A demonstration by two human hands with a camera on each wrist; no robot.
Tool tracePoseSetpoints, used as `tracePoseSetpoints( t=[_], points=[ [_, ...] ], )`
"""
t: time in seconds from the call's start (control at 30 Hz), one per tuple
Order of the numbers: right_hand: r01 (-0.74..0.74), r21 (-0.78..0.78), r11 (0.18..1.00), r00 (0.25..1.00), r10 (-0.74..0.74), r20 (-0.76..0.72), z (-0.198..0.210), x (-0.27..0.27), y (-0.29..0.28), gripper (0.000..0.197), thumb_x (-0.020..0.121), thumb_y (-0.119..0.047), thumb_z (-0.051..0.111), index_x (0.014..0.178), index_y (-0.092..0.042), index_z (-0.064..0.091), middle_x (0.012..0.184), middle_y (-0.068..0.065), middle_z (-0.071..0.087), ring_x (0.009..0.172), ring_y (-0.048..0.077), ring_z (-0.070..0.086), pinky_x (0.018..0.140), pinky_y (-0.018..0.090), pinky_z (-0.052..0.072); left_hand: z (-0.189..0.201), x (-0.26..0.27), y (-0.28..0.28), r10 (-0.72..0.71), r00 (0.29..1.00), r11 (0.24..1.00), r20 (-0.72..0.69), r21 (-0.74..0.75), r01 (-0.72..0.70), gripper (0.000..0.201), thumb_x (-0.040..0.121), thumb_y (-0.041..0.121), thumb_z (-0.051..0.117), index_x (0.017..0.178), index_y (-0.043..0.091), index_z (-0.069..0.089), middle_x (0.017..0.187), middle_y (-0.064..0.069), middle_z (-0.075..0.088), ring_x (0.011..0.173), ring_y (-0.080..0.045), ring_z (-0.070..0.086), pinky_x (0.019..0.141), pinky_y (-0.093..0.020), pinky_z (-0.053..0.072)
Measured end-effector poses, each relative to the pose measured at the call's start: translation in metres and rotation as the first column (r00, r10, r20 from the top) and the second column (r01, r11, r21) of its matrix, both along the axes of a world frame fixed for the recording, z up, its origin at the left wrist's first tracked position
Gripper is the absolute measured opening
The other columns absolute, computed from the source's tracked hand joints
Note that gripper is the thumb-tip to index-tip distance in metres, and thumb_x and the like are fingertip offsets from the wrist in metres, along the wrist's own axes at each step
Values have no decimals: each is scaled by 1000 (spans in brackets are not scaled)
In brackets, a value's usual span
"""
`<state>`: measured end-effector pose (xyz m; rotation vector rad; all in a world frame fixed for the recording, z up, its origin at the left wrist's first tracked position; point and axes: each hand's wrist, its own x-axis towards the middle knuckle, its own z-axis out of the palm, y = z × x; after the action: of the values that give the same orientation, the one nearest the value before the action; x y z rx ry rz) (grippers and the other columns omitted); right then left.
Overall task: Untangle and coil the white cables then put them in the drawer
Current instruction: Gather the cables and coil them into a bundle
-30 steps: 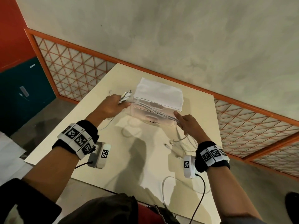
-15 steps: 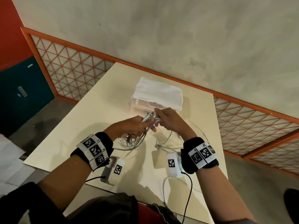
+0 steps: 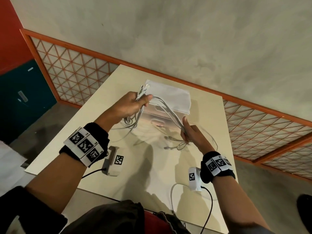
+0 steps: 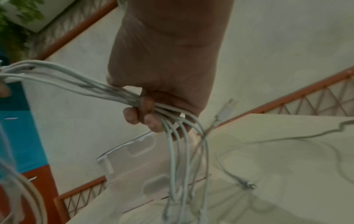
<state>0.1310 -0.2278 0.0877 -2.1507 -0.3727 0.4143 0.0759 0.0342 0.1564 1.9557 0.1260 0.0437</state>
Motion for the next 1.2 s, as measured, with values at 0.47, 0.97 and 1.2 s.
tracePoseSetpoints(
  t=[0.47, 0.97, 1.2],
  points=[
    [-155, -298, 942, 987, 132, -95, -21, 30, -26, 26, 85, -35, 69, 69, -15, 64, 71, -3, 69, 68, 12, 61, 65, 21, 41, -30, 6, 13, 321, 947, 945, 13, -74, -319, 39, 92, 42, 52, 60, 21, 54, 27, 9, 38, 27, -4, 35, 44, -24, 27],
    [-249, -417, 874, 966, 256, -41, 1, 16, 11, 48, 93, -41, 56, 53, -17, 45, 52, -1, 51, 46, 10, 46, 51, 16, 35, -57, -6, -24, -23, 998, 994, -53, 103, 28, 37, 91, 34, 58, 122, 13, 59, 92, -6, 67, 81, -19, 62, 70, -24, 42],
    [-354, -193, 915, 930, 366, 27, 26, 5, 40, 48, 95, -32, 54, 52, -15, 47, 45, -9, 49, 42, 2, 41, 53, 14, 34, -63, -6, -57, -242, 933, 966, -265, -161, 204, 33, 96, 49, 37, 99, 19, 50, 48, 8, 27, 34, -4, 20, 36, -14, 17]
  ],
)
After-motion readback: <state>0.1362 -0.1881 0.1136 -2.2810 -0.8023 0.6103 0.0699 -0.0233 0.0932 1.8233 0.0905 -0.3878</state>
